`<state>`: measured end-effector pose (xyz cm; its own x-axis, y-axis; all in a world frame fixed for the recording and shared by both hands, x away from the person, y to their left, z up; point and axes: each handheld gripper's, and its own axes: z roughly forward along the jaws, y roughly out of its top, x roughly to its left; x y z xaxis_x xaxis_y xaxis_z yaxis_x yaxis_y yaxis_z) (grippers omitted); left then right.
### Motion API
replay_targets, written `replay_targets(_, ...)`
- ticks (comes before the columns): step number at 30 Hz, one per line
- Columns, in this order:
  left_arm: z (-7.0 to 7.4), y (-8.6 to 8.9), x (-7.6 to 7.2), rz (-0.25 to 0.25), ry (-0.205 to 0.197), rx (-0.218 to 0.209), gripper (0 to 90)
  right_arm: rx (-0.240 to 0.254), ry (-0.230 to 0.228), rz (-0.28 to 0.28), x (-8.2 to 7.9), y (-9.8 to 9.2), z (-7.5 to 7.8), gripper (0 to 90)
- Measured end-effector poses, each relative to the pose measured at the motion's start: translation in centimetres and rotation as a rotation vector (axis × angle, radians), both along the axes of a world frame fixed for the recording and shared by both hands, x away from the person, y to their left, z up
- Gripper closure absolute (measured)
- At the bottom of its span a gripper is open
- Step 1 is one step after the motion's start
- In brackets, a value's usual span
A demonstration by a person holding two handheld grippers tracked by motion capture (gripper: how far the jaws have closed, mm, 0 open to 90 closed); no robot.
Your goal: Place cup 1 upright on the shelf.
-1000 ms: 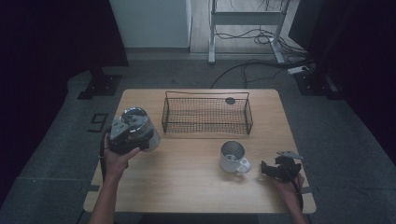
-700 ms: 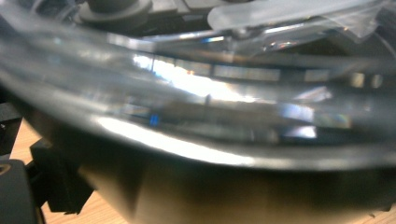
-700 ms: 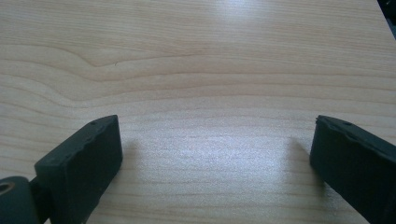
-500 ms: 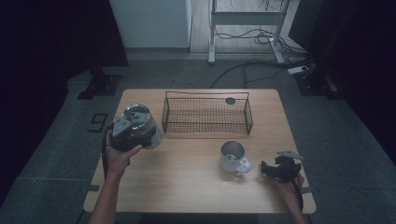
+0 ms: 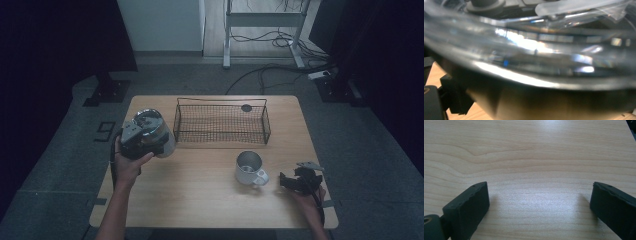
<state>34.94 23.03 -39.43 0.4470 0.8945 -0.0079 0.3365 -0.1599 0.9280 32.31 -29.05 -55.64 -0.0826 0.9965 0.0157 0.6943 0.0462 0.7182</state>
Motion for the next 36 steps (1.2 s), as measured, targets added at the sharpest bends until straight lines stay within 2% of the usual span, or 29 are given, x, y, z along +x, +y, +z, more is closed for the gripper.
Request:
replay_targets(12,1.2,-1.1,0.5,-0.027,-0.005,0.006,4.4,0.000,-0.001,0.000,0.0,0.0,0.0,2.4)
replay_targets(36,1.5,-3.3,1.9,-0.052,0.002,0.029,4.4,-0.001,0.000,0.000,0.0,0.0,0.0,2.4)
